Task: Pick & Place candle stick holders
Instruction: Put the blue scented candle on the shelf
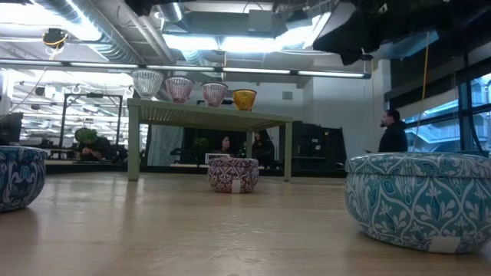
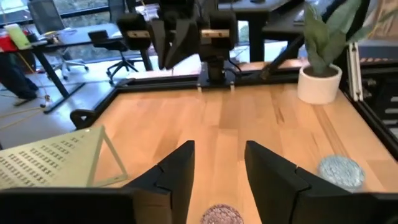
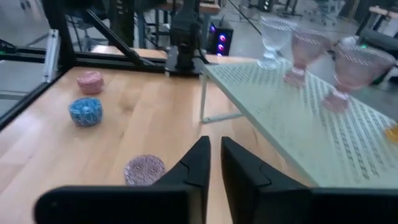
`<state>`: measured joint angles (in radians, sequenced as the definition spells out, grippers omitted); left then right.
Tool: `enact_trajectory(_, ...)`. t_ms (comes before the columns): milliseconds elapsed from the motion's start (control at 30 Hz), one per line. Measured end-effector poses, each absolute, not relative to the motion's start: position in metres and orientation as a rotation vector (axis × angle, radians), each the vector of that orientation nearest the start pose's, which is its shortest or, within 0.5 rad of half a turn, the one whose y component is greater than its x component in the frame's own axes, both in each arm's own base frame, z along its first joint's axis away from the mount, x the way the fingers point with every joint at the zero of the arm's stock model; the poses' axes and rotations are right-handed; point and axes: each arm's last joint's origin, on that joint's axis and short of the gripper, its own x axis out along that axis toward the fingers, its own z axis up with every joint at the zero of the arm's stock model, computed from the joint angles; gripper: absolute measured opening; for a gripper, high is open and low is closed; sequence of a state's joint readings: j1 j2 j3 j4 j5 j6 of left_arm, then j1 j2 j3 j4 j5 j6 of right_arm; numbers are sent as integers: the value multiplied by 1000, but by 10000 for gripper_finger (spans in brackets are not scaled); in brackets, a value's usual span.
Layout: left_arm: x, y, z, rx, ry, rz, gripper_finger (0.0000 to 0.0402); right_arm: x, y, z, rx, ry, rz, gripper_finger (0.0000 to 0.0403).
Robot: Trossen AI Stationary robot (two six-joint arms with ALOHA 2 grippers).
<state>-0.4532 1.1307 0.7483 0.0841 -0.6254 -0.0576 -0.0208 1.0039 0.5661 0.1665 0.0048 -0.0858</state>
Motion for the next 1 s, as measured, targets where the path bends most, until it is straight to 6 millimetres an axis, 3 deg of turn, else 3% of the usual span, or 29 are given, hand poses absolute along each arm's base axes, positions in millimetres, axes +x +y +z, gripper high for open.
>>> enact_trajectory(300,228,-91,268,126,338,193,173,231,-2,253,-72,269,75,127)
enact_trajectory(667,242,-103,241,-104,446,127,196,243,-1,250,-146,202,150,243)
enact_trajectory(800,249,-112,230,-169,544,90,196,245,-1,247,-145,212,150,262)
enact_trajectory(1000,263,-126,246,-197,836,121,196,247,-1,247,-146,201,150,264)
